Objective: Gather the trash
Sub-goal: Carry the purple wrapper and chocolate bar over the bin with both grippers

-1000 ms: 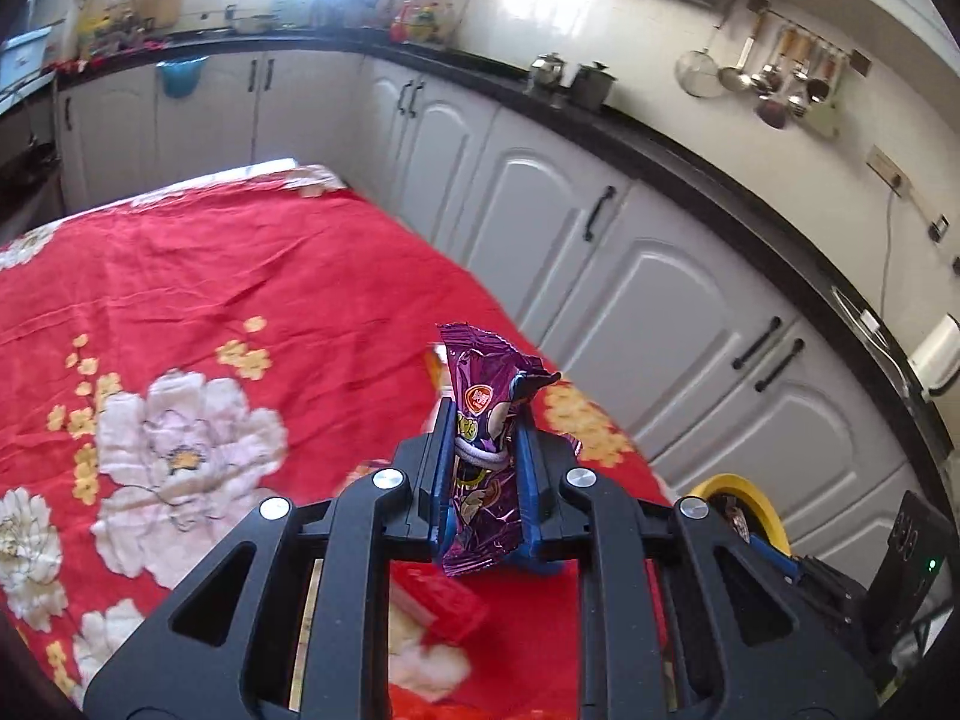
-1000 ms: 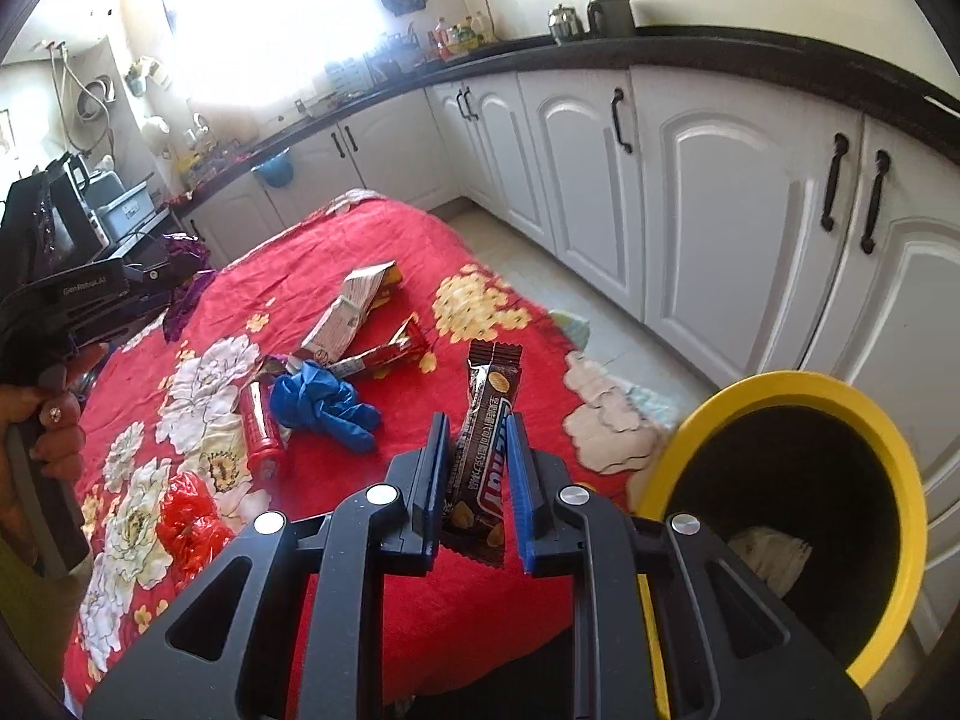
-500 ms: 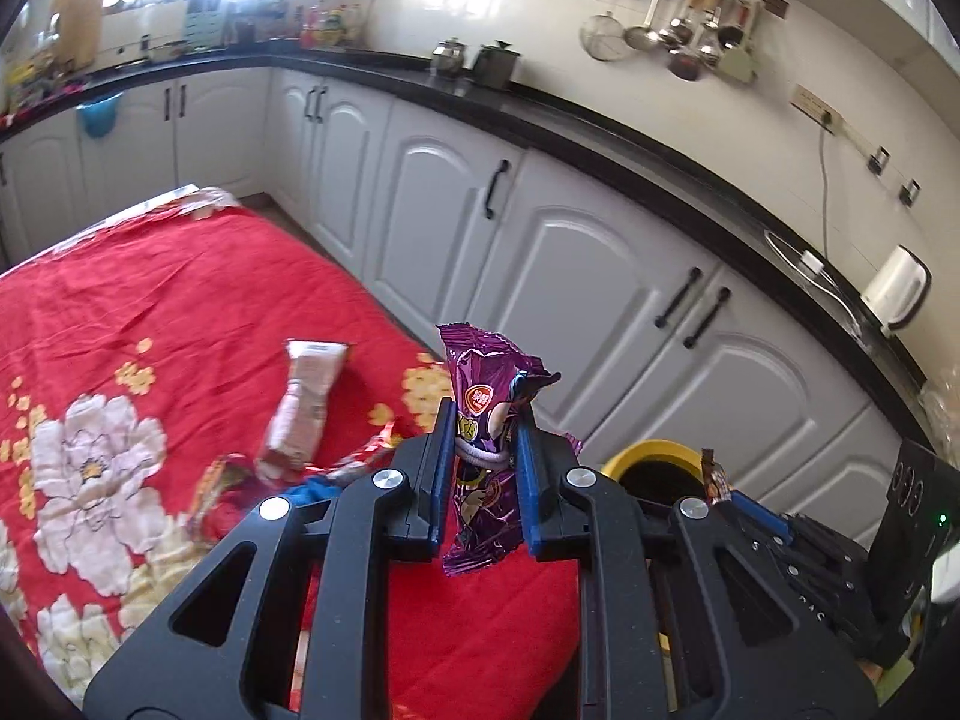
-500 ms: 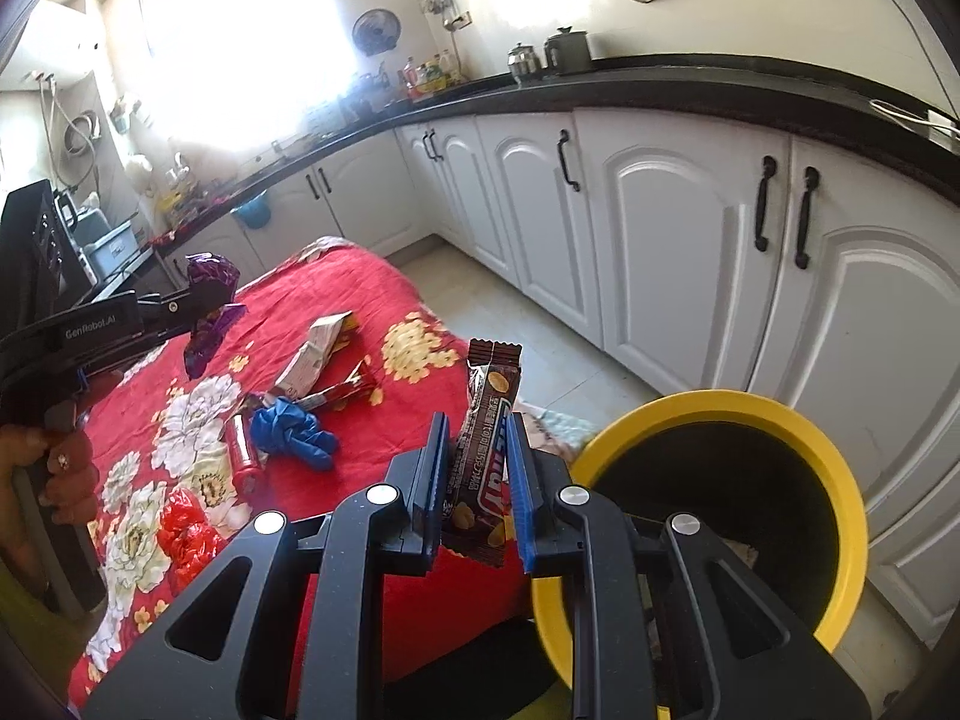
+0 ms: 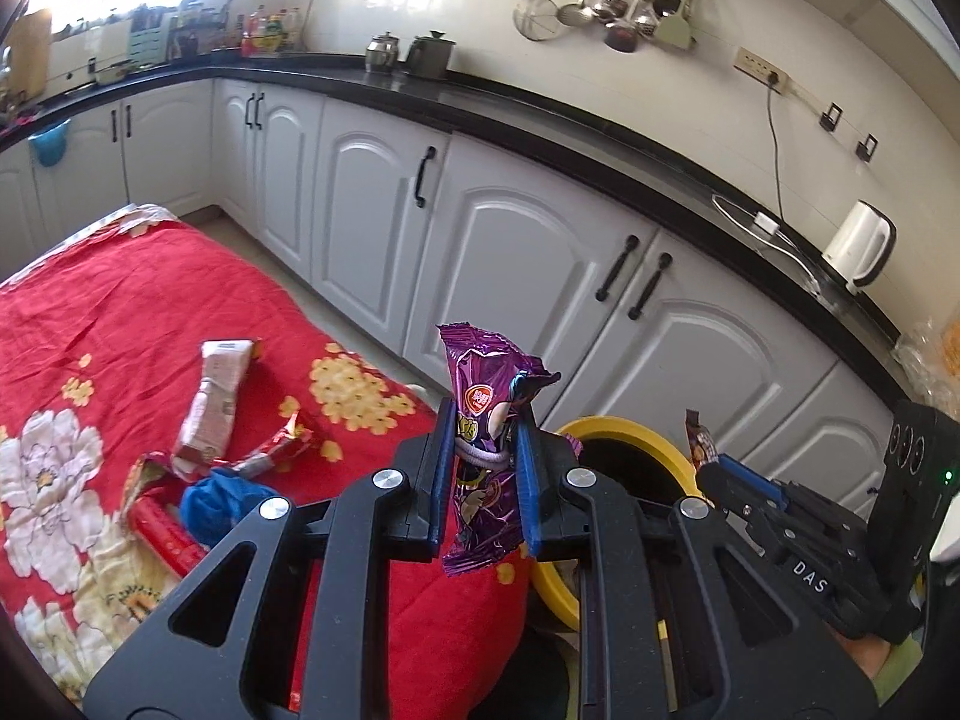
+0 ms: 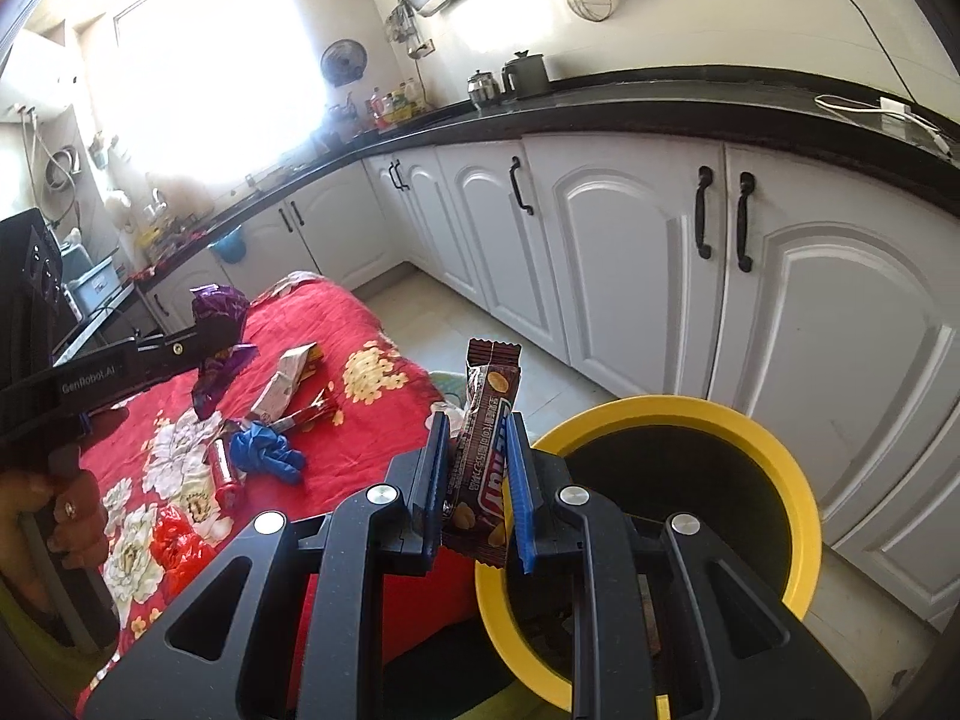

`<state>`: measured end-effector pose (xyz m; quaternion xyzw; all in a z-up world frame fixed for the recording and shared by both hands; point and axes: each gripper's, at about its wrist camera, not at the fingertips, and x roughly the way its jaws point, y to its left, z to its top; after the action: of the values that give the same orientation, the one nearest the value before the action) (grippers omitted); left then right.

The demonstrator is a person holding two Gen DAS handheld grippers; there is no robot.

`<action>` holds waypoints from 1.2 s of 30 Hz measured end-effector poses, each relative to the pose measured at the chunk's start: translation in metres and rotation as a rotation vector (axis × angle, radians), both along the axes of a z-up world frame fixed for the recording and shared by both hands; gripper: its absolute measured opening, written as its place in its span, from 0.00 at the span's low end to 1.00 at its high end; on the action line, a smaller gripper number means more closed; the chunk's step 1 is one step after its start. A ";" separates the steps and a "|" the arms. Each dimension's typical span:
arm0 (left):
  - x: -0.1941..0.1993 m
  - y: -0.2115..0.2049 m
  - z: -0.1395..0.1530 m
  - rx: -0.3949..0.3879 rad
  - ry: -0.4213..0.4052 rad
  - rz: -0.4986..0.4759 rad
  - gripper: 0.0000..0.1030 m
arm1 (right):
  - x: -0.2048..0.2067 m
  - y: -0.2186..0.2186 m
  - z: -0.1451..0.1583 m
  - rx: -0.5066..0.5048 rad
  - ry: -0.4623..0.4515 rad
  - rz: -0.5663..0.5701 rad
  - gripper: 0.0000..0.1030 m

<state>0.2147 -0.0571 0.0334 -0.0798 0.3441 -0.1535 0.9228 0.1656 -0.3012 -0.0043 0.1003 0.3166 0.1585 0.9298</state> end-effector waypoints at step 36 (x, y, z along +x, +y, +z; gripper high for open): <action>0.011 -0.126 -0.065 0.049 0.130 -0.240 0.12 | -0.006 -0.082 -0.058 -0.002 0.122 -0.169 0.18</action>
<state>0.2253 -0.1831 -0.0312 -0.0252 0.4139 -0.2487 0.8753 0.1600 -0.3837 -0.0623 0.1350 0.3630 0.0726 0.9191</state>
